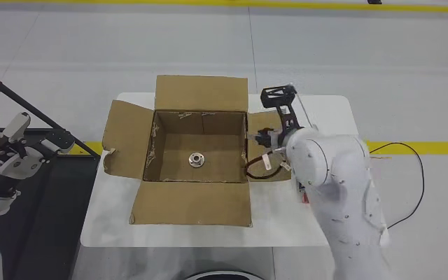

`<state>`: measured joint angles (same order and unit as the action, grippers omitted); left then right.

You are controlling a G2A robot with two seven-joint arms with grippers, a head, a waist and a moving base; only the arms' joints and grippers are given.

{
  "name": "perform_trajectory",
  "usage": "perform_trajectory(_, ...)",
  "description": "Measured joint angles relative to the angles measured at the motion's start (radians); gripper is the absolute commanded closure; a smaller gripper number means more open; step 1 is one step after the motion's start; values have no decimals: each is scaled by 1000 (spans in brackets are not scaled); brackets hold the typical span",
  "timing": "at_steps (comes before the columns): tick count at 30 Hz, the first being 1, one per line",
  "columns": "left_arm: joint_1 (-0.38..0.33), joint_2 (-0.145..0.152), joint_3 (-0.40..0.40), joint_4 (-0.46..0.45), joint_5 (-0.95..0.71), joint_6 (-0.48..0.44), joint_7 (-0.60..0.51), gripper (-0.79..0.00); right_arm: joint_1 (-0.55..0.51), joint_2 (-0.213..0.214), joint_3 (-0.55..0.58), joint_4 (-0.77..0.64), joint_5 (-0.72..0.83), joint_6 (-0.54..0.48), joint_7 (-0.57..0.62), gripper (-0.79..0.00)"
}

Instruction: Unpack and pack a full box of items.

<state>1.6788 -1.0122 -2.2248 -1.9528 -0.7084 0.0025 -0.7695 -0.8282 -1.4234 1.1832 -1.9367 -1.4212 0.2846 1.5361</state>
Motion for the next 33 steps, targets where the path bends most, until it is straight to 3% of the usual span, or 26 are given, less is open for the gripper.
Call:
perform_trajectory(5,0,0,0,0,0,0,0,-785,-82,16,113,47,-235,0,0,-785)
perform_trajectory(8,0,0,0,0,0,0,0,-785,-105,13,172,89,-280,-4,0,-785)
perform_trajectory(16,0,0,0,0,0,0,0,-785,-122,0,268,210,-222,-58,0,-785)
perform_trajectory(29,0,0,0,0,0,0,0,-785,-87,-7,278,410,-105,-126,0,-785)
perform_trajectory(33,0,0,0,0,0,0,0,-785,-79,-1,279,452,-67,-131,0,-720)
